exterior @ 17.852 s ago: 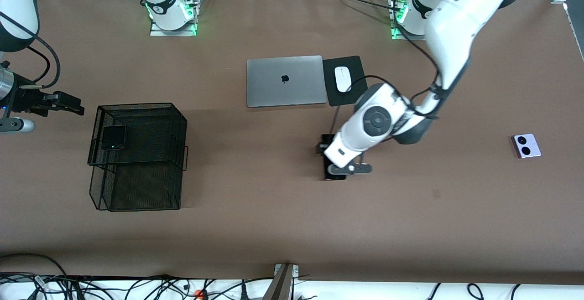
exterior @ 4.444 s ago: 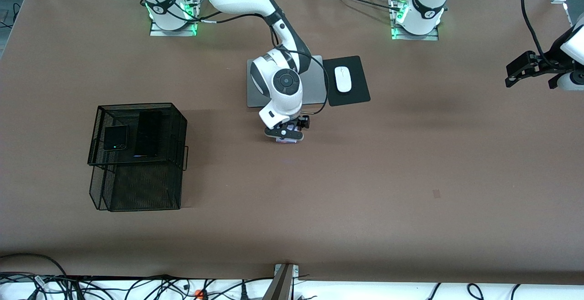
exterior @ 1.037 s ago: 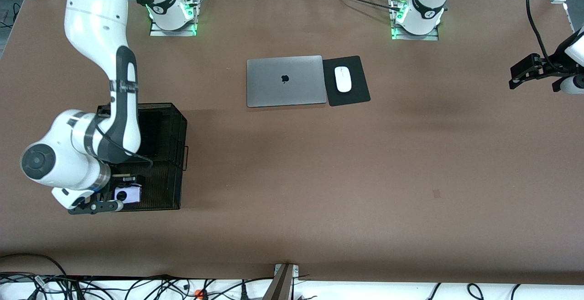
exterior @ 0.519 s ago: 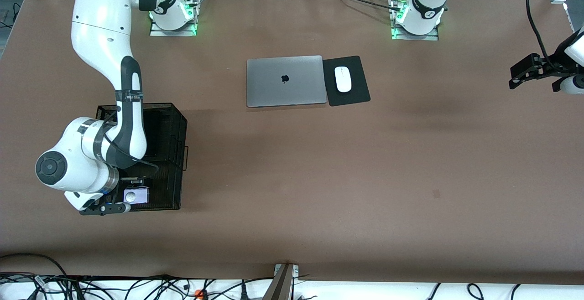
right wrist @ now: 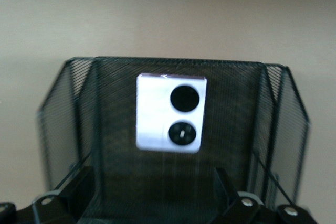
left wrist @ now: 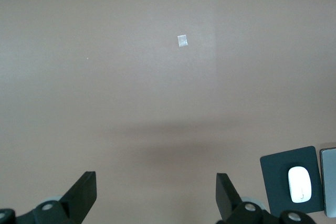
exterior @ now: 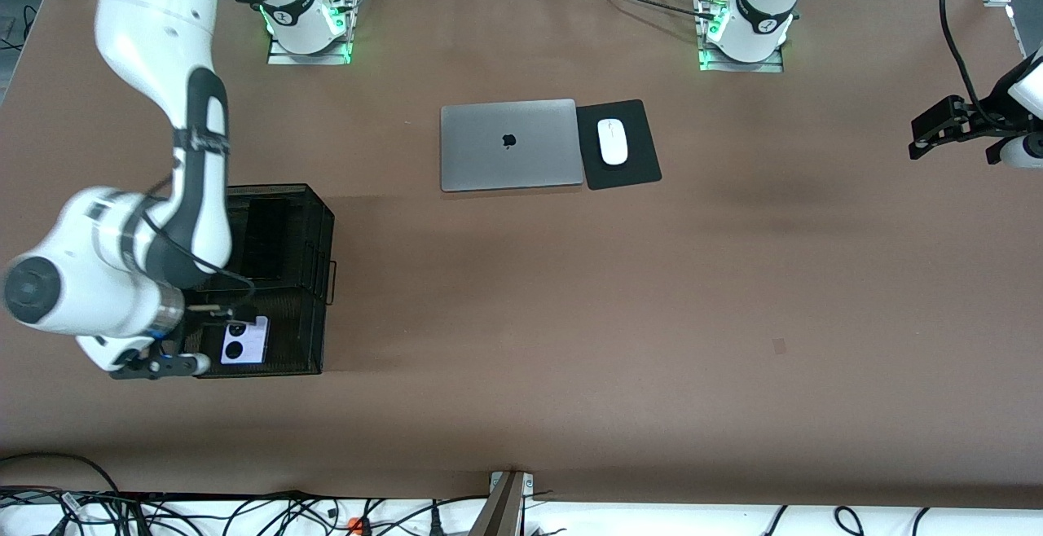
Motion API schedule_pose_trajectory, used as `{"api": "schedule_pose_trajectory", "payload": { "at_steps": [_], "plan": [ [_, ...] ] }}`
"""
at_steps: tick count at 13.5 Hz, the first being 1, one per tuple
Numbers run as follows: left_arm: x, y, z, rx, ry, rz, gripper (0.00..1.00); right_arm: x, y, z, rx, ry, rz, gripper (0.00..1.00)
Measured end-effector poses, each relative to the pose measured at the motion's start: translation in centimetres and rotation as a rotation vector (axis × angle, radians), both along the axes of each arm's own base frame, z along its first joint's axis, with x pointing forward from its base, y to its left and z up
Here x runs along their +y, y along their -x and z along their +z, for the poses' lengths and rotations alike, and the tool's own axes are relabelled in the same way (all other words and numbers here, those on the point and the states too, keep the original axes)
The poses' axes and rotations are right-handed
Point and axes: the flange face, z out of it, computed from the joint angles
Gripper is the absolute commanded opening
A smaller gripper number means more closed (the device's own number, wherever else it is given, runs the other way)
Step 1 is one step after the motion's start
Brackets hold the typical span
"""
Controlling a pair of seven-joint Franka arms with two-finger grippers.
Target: Place phones with both arms
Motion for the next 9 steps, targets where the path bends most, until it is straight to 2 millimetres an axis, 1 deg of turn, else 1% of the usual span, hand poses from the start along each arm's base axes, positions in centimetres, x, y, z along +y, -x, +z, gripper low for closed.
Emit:
{"api": "schedule_pose_trajectory", "payload": {
  "at_steps": [2, 3, 4, 5, 6, 9],
  "plan": [
    [0.0, 0.0, 0.0, 0.000, 0.000, 0.000, 1.00, 1.4, 1.5, 4.6, 0.020, 0.014, 0.010, 1.00],
    [0.0, 0.0, 0.0, 0.000, 0.000, 0.000, 1.00, 2.4, 2.4, 6.4, 0.025, 0.022, 0.012, 1.00],
    [0.0, 0.0, 0.0, 0.000, 0.000, 0.000, 1.00, 3.3, 3.3, 7.9, 0.023, 0.031, 0.012, 1.00],
    [0.0, 0.0, 0.0, 0.000, 0.000, 0.000, 1.00, 4.0, 4.2, 8.8, 0.024, 0.039, 0.007, 1.00],
    [0.0, 0.0, 0.0, 0.000, 0.000, 0.000, 1.00, 4.1, 5.2, 9.6, 0.029, 0.052, -0.003, 1.00],
    [0.0, 0.0, 0.0, 0.000, 0.000, 0.000, 1.00, 3.2, 7.9, 11.9, 0.048, 0.098, -0.033, 1.00]
  ]
}}
